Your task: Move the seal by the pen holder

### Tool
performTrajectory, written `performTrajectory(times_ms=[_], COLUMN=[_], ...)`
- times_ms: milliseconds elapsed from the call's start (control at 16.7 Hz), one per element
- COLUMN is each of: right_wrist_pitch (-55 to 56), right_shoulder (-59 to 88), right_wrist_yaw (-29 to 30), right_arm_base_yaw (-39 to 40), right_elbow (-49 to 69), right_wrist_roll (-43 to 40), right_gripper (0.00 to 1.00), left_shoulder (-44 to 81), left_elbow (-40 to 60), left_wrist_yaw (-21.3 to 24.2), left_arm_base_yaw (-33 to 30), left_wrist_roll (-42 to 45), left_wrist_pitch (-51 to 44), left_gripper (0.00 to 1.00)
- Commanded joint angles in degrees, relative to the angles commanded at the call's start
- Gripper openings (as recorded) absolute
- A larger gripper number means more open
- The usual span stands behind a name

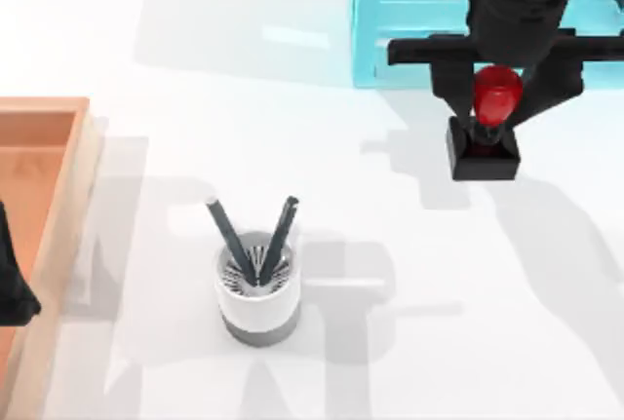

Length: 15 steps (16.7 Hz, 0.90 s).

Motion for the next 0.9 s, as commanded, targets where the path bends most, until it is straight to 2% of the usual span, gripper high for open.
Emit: performTrajectory(times_ms=[240, 420, 900], right_wrist_pitch=[3.5, 5.8, 7.2], right_shoulder=[-4.4, -7.3, -8.1], right_wrist_yaw=[2.1, 3.5, 3.7], right_arm_base_yaw=[14.5, 21.3, 22.6], right_elbow=[-6.8, -10.6, -12.3], right_wrist_roll=[14.2, 21.0, 22.5], right_gripper=[0.0, 0.0, 0.0], left_shoulder=[0.0, 0.0, 0.0], left_elbow=[0.0, 0.0, 0.0], left_wrist_yaw=[0.0, 0.0, 0.0], left_arm_base_yaw=[0.0, 0.0, 0.0], left_wrist_roll=[0.0, 0.0, 0.0], left_wrist_pitch=[0.0, 0.0, 0.0], left_gripper=[1.0, 1.0, 1.0])
